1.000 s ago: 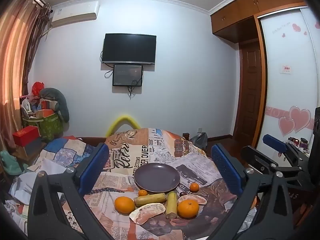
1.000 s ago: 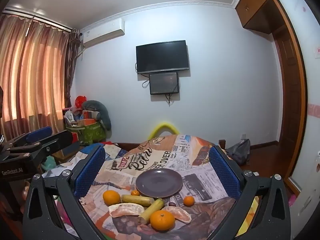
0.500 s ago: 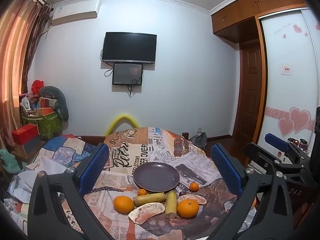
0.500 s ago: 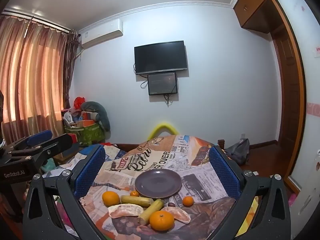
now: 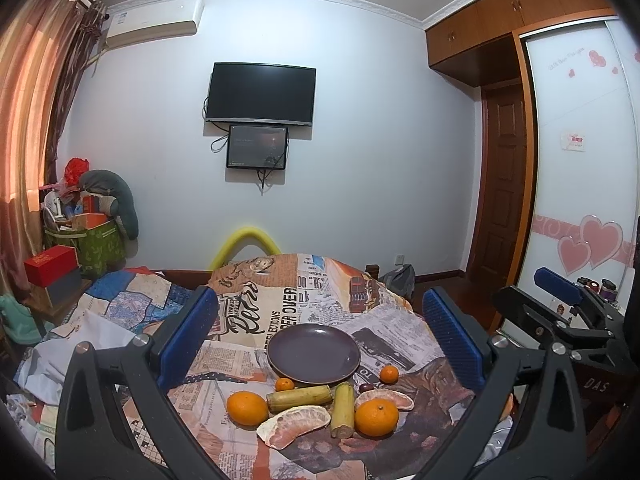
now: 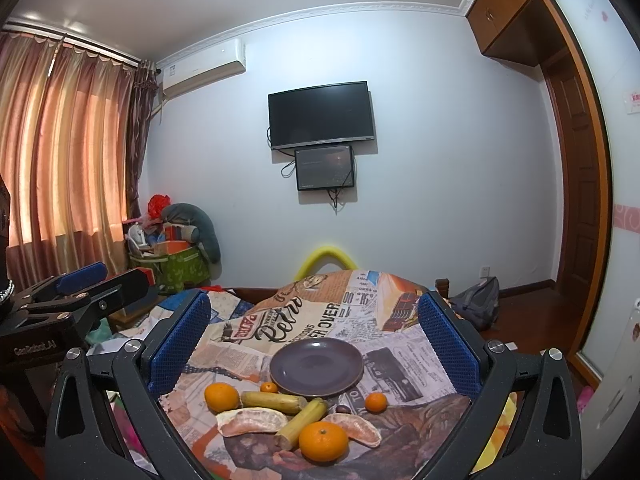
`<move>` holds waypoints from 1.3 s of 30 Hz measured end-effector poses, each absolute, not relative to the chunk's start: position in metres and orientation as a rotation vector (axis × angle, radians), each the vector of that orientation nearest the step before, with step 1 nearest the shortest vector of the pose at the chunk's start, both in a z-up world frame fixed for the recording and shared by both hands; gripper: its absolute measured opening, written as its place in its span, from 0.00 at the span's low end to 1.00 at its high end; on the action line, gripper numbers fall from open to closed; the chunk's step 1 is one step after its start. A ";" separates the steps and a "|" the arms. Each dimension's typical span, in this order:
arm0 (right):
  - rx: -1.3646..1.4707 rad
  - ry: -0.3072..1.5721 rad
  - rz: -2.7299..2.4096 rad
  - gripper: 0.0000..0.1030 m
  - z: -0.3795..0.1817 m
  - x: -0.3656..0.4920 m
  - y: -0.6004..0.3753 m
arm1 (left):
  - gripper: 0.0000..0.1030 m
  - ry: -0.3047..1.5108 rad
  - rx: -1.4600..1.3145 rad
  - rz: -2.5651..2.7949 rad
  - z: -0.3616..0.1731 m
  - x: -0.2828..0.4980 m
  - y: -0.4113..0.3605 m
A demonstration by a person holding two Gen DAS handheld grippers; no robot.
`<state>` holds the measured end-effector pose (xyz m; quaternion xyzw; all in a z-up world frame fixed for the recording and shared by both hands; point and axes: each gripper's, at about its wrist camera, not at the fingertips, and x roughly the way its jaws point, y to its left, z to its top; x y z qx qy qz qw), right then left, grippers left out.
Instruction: Organize fruits
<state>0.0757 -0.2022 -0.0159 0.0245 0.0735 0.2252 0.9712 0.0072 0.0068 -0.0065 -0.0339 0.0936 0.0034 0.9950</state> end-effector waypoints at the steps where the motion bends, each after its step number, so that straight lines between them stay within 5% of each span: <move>1: 0.050 0.147 0.454 1.00 -0.016 0.075 -0.202 | 1.00 0.189 -0.068 0.006 -0.006 0.008 0.006; 39: 0.058 0.149 0.453 1.00 -0.017 0.074 -0.206 | 1.00 0.189 -0.051 0.000 -0.006 0.007 0.001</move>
